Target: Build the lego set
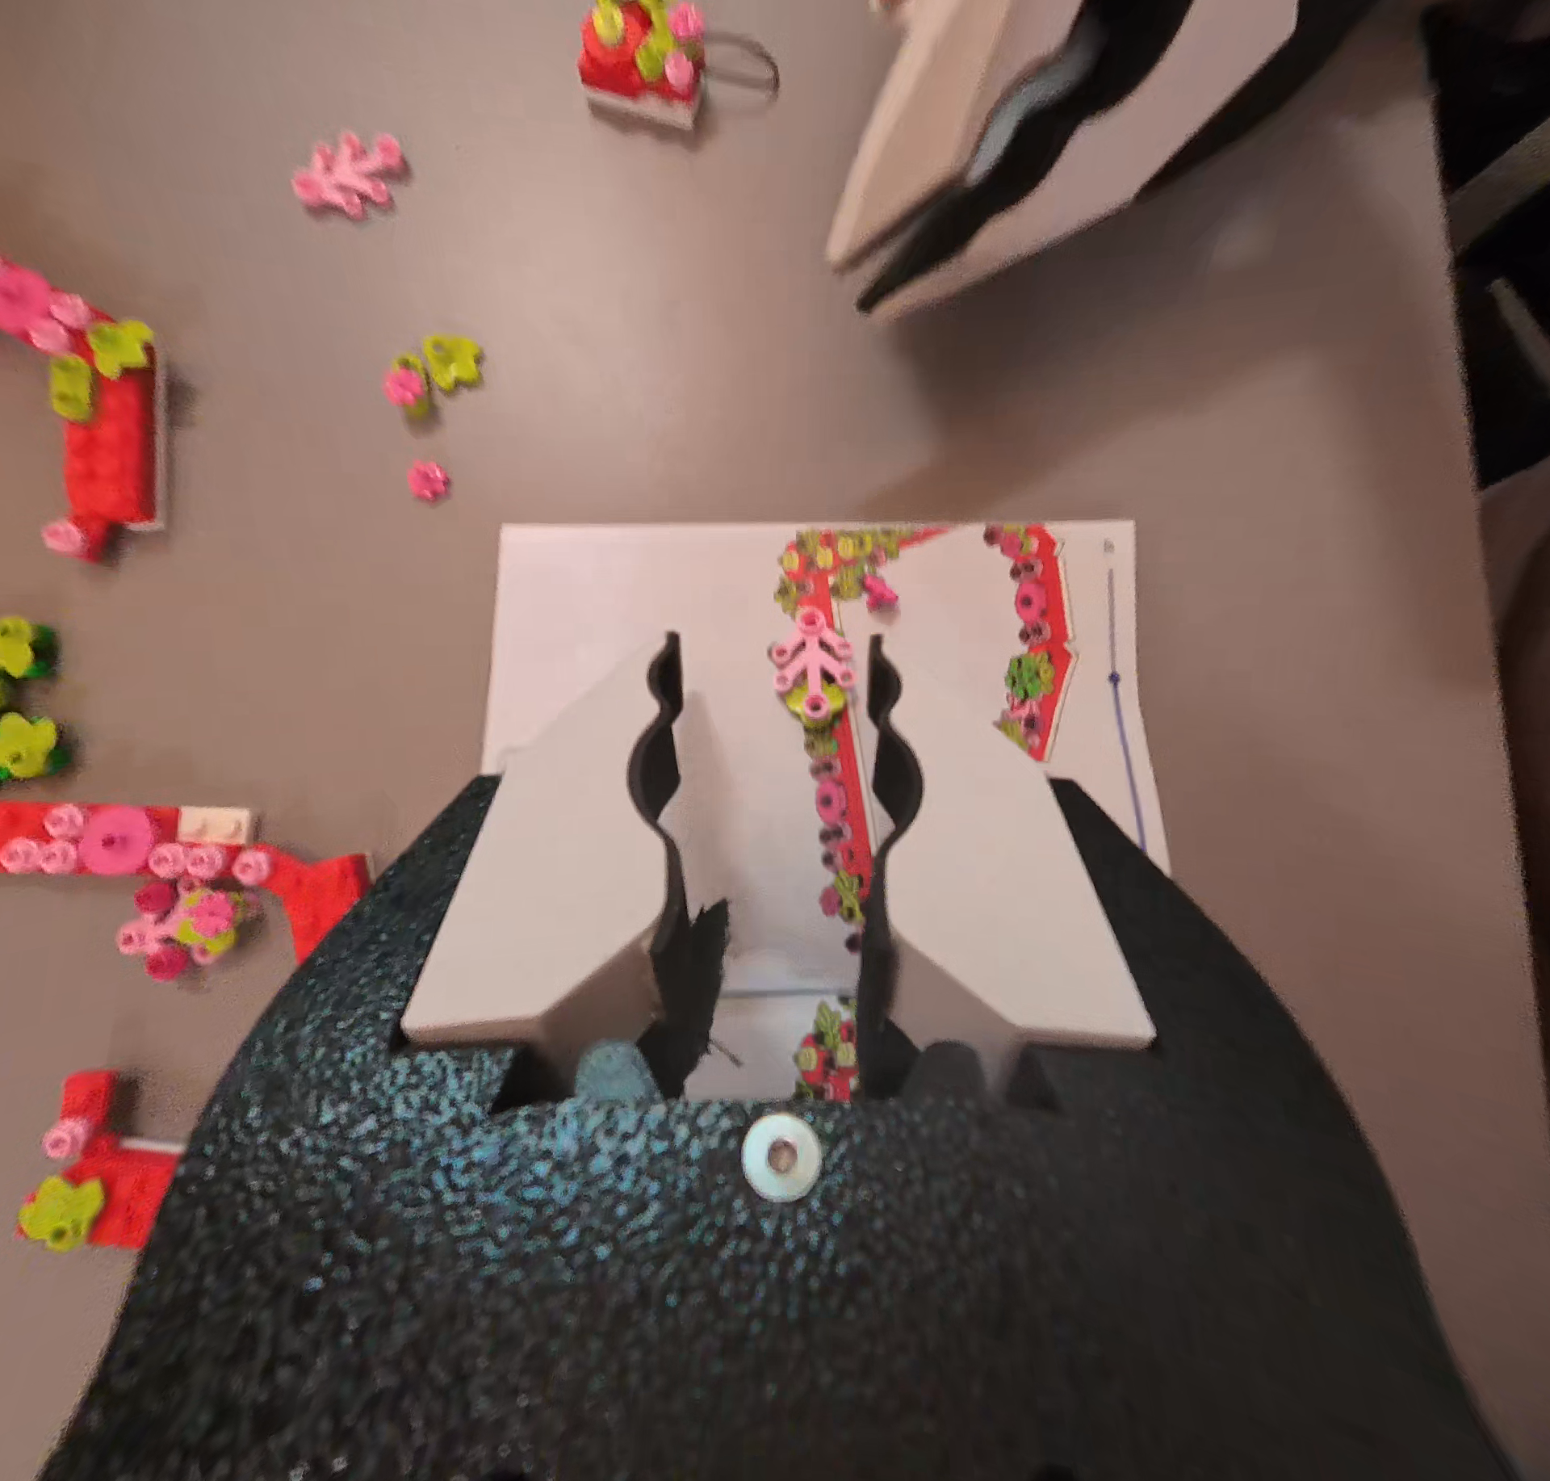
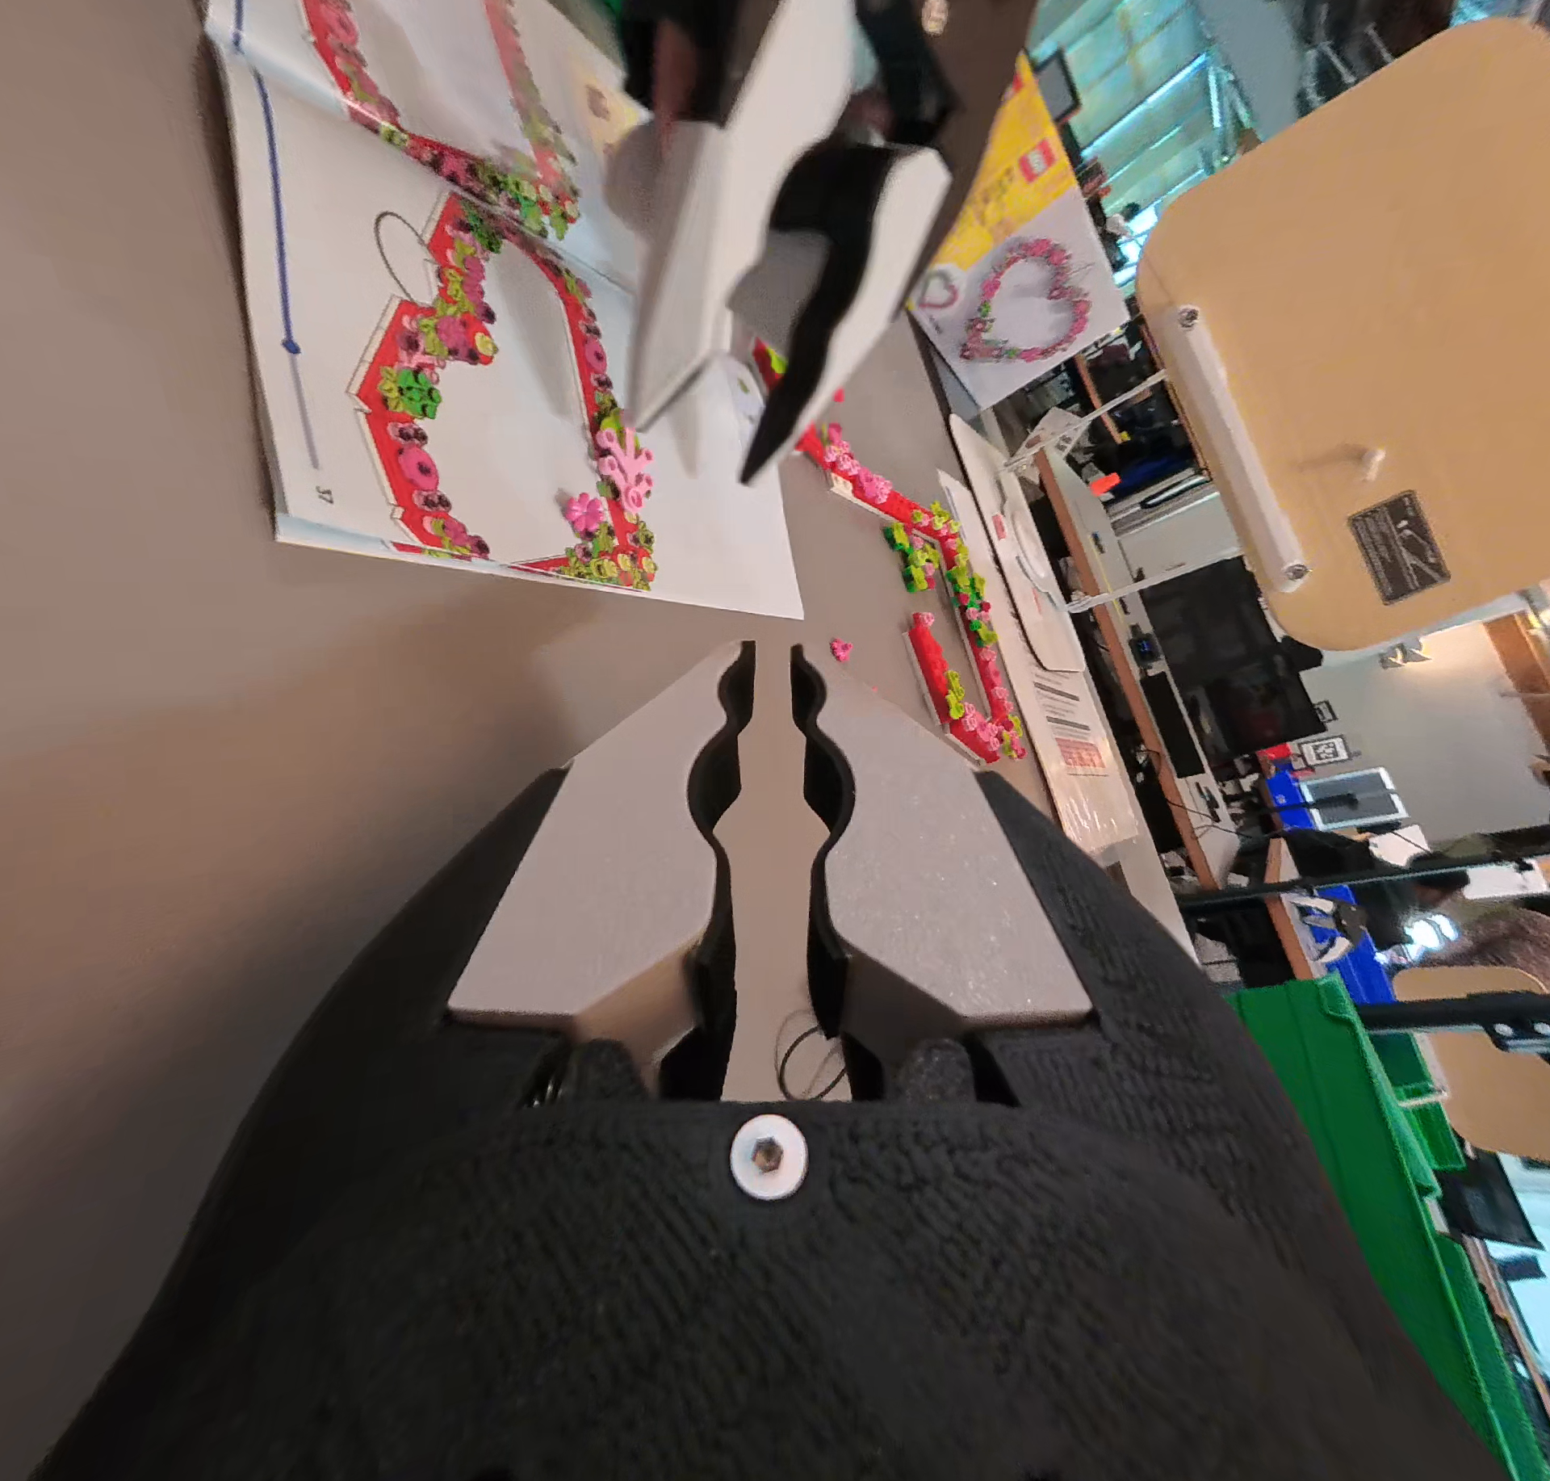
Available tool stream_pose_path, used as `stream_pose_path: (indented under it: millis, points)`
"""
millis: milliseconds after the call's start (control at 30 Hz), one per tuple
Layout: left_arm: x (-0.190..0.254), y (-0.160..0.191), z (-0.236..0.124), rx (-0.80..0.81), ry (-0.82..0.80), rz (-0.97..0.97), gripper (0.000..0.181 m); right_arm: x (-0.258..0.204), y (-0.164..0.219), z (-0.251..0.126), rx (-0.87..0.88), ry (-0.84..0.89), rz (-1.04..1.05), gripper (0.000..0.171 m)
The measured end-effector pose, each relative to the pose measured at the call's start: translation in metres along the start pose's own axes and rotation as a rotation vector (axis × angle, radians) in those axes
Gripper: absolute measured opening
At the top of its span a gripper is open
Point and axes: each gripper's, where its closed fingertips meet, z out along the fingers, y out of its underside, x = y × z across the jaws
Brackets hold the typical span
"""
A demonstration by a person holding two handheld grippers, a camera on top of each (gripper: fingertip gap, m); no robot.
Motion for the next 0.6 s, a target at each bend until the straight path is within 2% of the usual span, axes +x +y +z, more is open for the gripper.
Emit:
stream_pose_path:
  millis: [233, 300, 400, 467, 600]
  points:
    - [0.007, 0.018, 0.009, -0.019, -0.058, 0.019, 0.03, 0.0, 0.0, 0.0, 0.012, 0.014, 0.031, 0.008]
    - [0.01, 0.016, 0.01, -0.001, -0.061, 0.04, 0.019, -0.001, -0.001, -0.001, 0.021, 0.01, 0.039, 0.01]
    - [0.008, 0.013, 0.012, 0.031, -0.098, 0.062, 0.019, -0.004, -0.004, -0.003, 0.04, 0.001, 0.029, 0.013]
    - [0.011, 0.004, 0.011, 0.097, -0.083, 0.041, 0.019, -0.007, -0.009, -0.003, 0.061, -0.003, 0.005, 0.015]
    - [0.034, -0.03, 0.002, 0.331, 0.116, -0.069, 0.019, -0.012, -0.024, -0.005, 0.113, 0.001, -0.038, 0.023]
